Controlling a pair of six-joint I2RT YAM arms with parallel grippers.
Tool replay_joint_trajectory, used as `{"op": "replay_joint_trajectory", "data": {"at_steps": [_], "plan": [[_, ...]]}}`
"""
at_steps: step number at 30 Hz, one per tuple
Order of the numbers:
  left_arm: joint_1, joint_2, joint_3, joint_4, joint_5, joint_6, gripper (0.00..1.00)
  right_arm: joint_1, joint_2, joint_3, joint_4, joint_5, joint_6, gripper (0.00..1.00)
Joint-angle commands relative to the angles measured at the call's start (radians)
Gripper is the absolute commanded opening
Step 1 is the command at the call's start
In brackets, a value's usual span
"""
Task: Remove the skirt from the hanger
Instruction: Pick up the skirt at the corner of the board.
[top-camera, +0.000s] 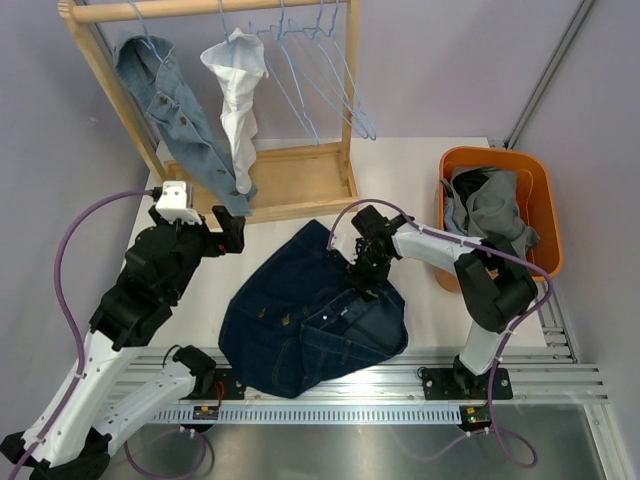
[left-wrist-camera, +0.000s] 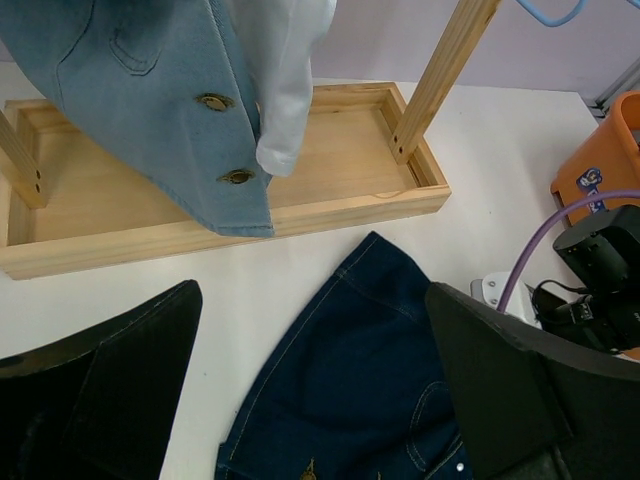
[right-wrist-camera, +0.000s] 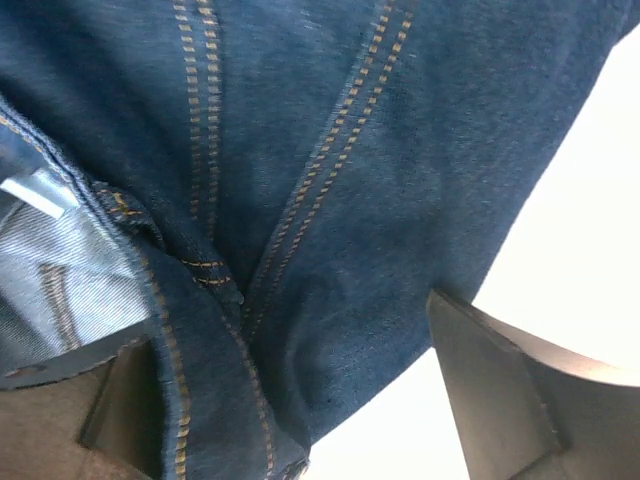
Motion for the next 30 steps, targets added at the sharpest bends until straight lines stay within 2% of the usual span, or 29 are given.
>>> {"op": "replay_joint_trajectory", "data": {"at_steps": [1,2,3,5,6,7,9,14,16,20,21,25,28,30], "plan": [[0.004,0.0,-0.012,0.044,0.024,-0.025,0.99,0.01,0.026,0.016,0.035,0.086,0.019,0.89],[0.003,-0.001,-0.02,0.047,0.026,-0.03,0.99,0.009,0.032,0.017,0.029,0.075,0.024,0.83],[0.003,-0.003,-0.024,0.048,0.03,-0.031,0.99,0.01,0.032,0.019,0.024,0.049,0.029,0.69],[0.003,-0.009,-0.036,0.05,0.03,-0.037,0.99,0.01,0.035,0.031,0.001,0.017,0.042,0.48],[0.003,-0.01,-0.041,0.053,0.03,-0.039,0.99,0.01,0.034,0.037,-0.01,-0.023,0.052,0.34],[0.004,-0.013,-0.044,0.054,0.03,-0.042,0.99,0.009,0.029,0.043,-0.016,-0.043,0.056,0.12],[0.003,-0.017,-0.049,0.059,0.032,-0.045,0.99,0.006,-0.011,0.043,-0.037,-0.104,0.059,0.0],[0.003,-0.018,-0.044,0.048,0.032,-0.036,0.99,-0.058,-0.25,0.091,-0.126,-0.21,-0.014,0.0],[0.003,-0.021,-0.047,0.045,0.029,-0.036,0.99,-0.137,-0.343,0.17,-0.175,-0.284,-0.025,0.0],[0.004,-0.033,-0.059,0.054,0.024,-0.04,0.99,-0.267,-0.429,0.365,-0.243,-0.382,0.012,0.0],[0.003,-0.038,-0.063,0.056,0.024,-0.039,0.99,-0.287,-0.442,0.438,-0.249,-0.388,0.022,0.0],[0.004,-0.041,-0.064,0.065,0.016,-0.014,0.99,-0.356,-0.532,0.556,-0.22,-0.399,0.11,0.0],[0.004,-0.038,-0.063,0.076,0.015,0.002,0.99,-0.397,-0.572,0.631,-0.171,-0.338,0.183,0.0],[0.006,-0.035,-0.061,0.082,0.016,0.009,0.99,-0.437,-0.562,0.741,-0.171,-0.289,0.223,0.0]]}}
